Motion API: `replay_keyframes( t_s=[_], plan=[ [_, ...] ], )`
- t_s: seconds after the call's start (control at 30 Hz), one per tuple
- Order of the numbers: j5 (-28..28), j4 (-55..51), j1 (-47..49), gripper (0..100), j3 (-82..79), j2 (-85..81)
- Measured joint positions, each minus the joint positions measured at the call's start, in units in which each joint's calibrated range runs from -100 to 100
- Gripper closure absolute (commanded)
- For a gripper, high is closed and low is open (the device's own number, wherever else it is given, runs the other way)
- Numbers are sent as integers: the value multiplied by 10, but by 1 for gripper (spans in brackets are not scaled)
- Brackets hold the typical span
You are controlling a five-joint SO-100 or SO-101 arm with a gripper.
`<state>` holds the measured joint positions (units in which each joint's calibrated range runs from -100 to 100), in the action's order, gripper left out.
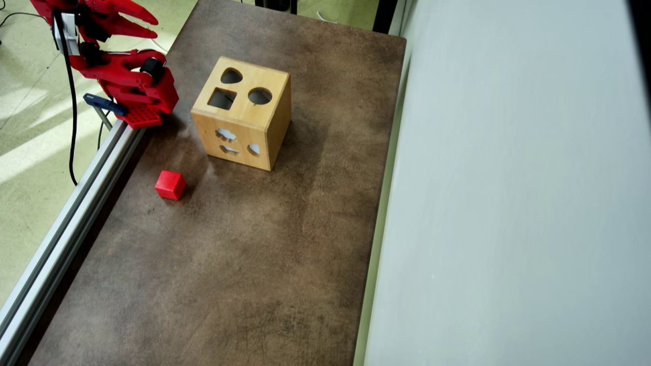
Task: Pick and place the red cube on the square hole
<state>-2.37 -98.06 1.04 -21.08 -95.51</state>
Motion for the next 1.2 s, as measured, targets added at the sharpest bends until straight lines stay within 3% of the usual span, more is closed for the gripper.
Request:
replay_keyframes(
  t_s=[1.2],
  plan=[
    [0, 1, 0, 87, 0, 55]
  ],
)
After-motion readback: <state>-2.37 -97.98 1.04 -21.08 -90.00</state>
